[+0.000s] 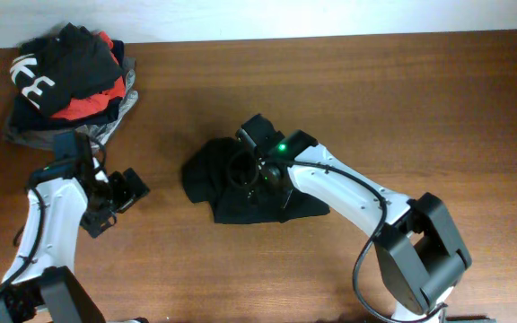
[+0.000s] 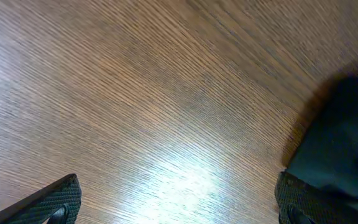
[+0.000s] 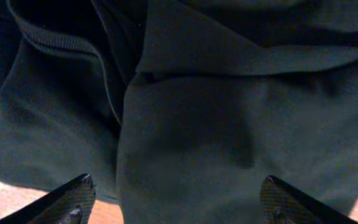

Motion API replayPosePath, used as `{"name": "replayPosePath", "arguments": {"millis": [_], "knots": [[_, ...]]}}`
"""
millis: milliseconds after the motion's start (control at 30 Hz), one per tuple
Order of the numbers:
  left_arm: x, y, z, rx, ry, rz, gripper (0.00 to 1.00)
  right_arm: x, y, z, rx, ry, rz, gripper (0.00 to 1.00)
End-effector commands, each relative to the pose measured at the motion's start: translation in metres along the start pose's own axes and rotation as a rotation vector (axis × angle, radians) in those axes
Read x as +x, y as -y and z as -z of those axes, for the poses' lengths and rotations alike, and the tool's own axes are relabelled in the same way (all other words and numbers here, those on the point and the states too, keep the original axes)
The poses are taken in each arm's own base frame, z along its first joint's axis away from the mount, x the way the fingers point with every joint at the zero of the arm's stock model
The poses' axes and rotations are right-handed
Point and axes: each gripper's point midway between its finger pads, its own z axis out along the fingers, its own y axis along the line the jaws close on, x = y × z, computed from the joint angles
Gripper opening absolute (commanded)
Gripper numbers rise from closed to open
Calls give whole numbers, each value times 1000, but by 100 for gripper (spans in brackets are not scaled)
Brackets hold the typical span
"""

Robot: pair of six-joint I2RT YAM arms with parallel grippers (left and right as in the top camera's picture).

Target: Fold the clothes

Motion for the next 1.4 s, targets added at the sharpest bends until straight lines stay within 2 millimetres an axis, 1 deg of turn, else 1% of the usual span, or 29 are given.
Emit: {"name": "replayPosePath", "arguments": {"millis": [0, 133, 233, 433, 500, 533, 567, 600, 633, 667, 700, 767, 867, 933, 1033, 1200, 1267, 1367], "knots": [[1, -4, 1, -7, 2, 19, 99, -2, -5, -6, 24, 6, -7, 89], [1, -4, 1, -7, 2, 19, 99, 1, -6, -18, 45, -12, -18, 88], [1, -4, 1, -7, 2, 19, 99, 4, -11, -29, 48, -29, -8, 88], [2, -4, 1, -7, 2, 19, 99, 6, -18, -43, 49, -37, -3, 88], [2, -4, 1, -7, 2, 19, 99, 6, -17, -47, 59, -39, -14, 81], [2, -4, 1, -7, 1, 19, 99, 6, -16, -49, 65, -40, -15, 75], [2, -4, 1, -8, 0, 19, 99, 6, -14, -50, 74, -40, -18, 65], [2, -4, 1, -8, -1, 20, 99, 5, -12, -50, 83, -36, -19, 60], [3, -5, 1, -9, -3, 20, 99, 5, -10, -50, 92, -32, -18, 56], [3, -5, 1, -10, -4, 20, 99, 3, -10, -49, 98, -27, -18, 55], [3, -5, 1, -10, -5, 19, 99, 2, -10, -48, 99, -24, -19, 53], [3, -5, 1, -10, -4, 16, 99, -2, -11, -43, 97, -18, -19, 46], [3, -5, 1, -10, -4, 17, 99, -10, -13, -34, 95, -11, -20, 31], [3, -5, 1, -10, -4, 16, 99, -15, -14, -28, 92, -5, -20, 23], [3, -5, 1, -10, -4, 16, 99, -21, -16, -20, 88, 5, -21, 22], [3, -5, 1, -10, -4, 13, 99, -30, -19, -3, 86, 11, -22, 24], [3, -5, 1, -10, -4, 13, 99, -33, -19, 3, 85, 14, -22, 26], [3, -5, 1, -10, -4, 13, 99, -33, -19, 4, 85, 12, -22, 29]]}}
